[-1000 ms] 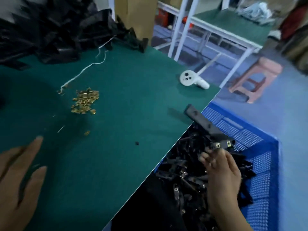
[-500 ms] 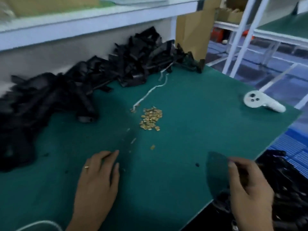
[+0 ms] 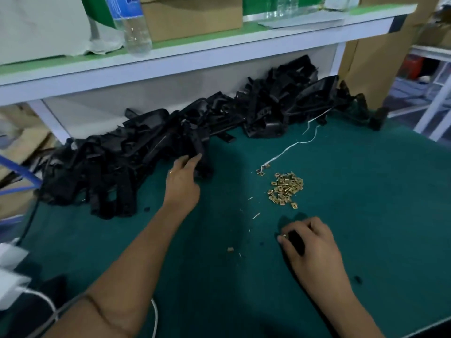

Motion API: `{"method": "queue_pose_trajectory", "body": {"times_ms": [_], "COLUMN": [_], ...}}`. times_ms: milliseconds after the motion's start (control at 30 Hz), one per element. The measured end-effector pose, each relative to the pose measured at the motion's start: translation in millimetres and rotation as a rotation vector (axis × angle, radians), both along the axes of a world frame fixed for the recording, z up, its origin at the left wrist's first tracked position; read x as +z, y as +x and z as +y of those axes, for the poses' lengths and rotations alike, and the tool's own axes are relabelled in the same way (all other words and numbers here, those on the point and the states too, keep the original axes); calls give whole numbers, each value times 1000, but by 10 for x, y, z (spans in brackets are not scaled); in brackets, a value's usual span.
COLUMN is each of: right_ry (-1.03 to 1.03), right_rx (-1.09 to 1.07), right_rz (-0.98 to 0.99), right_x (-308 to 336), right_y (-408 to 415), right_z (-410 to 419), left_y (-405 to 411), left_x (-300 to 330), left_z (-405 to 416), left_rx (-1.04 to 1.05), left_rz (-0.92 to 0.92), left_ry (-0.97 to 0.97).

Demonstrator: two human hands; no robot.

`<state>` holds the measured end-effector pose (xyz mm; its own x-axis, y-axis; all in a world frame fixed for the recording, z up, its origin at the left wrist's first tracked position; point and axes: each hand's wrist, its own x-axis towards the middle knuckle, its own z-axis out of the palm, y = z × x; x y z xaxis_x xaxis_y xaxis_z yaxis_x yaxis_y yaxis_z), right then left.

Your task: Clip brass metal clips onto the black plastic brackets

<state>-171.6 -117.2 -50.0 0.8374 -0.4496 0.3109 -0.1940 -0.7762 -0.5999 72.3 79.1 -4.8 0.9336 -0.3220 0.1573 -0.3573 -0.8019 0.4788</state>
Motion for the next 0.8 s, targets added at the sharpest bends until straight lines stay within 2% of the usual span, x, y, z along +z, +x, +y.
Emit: {"method": "queue_pose_trajectory", "body": {"times_ms": [67, 167, 233, 333, 367, 467, 533, 567, 667, 800], "right_ry": [43, 96, 168, 322, 369, 491, 577, 608, 657, 725], "right_rx": [17, 30, 32, -15, -37, -81, -100, -107, -115, -76], "right_rz": [4, -5, -44, -136, -162, -232, -279, -304, -338, -350], "right_x": [14, 30, 36, 61, 72, 86, 82, 78, 52, 26], "right_y": [-25, -55, -53, -52, -60, -84, -89, -85, -89, -113], "right_z": [-25, -44, -50, -74, -89, -118, -128, -130, -134, -171], "left_y": [141, 50, -165, -697, -883, -1229, -1279, -1274, -1195, -949], "left_x": [-87, -194, -143, -110, -118, -88, -98, -118, -215, -173], "left_z": [-59, -128, -199, -249, -221, -66, -55, -101, -318, -397], "left_rx": [-18, -25, -65, -260, -306, -308, -262, -227, -118, -5], "left_rz": [64, -125, -143, 35, 24, -231, -366, -368, -174, 97], "left_ry": [164, 436, 400, 248, 197, 74, 101, 162, 290, 21]}}
